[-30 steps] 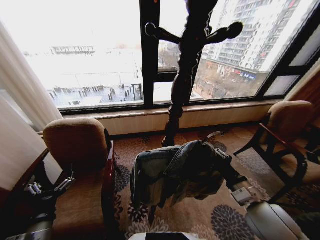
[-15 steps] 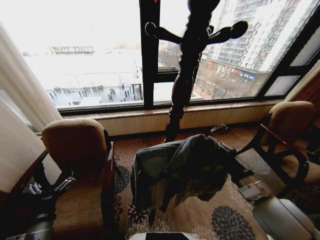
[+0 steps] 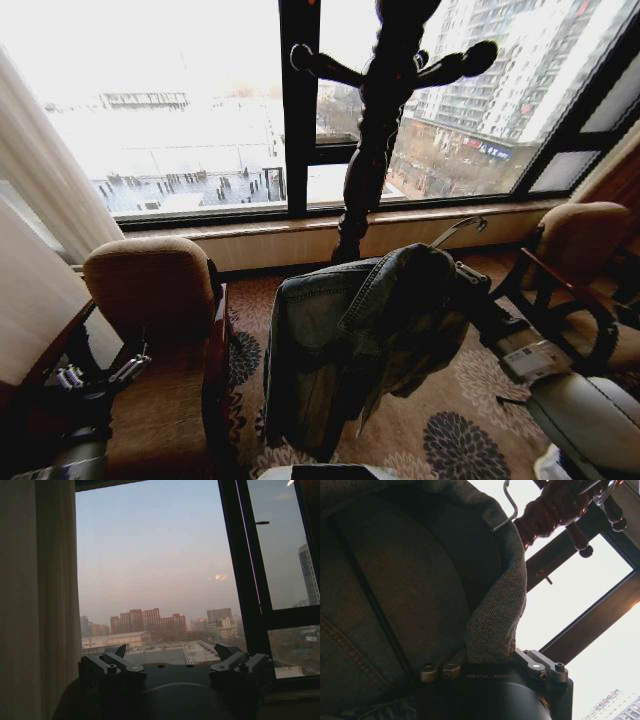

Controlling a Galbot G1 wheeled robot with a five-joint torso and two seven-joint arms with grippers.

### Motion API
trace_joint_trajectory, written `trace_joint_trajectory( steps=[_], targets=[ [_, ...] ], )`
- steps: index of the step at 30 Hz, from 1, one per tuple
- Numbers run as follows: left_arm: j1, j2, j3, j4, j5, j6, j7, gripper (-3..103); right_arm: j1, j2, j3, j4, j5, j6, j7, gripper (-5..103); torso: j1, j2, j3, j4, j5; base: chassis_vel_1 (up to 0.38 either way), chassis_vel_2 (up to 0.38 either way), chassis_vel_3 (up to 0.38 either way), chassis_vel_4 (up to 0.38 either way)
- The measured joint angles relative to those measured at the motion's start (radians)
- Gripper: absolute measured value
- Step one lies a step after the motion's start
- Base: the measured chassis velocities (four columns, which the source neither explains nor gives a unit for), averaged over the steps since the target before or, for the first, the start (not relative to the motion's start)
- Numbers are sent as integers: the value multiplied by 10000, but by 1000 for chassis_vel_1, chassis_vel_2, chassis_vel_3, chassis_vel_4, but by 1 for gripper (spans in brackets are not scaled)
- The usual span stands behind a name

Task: Pick up the clothes from the bed and hang them on the clothes hanger.

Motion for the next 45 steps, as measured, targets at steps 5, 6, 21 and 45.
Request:
trace_joint_trajectory(
  steps=[5,6,21,45],
  targets=[
    [0,0,0,0,0,0,0,100,43,-197,205,0,210,0,-44,20,-1,0,0,0,1,0,0,0,0],
    [0,0,0,0,0,0,0,100,67,-275,285,0,290,-5,-56,20,0,0,0,0,1,0,0,0,0],
    [0,0,0,0,0,0,0,100,296,-980,1409,-3,1419,-259,-87,20,0,0,0,0,0,0,0,0,0],
    [0,0,0,0,0,0,0,100,1369,-1919,2806,-935,3987,-639,134,20,0,-1,0,-1,1,0,0,0,0]
  ],
)
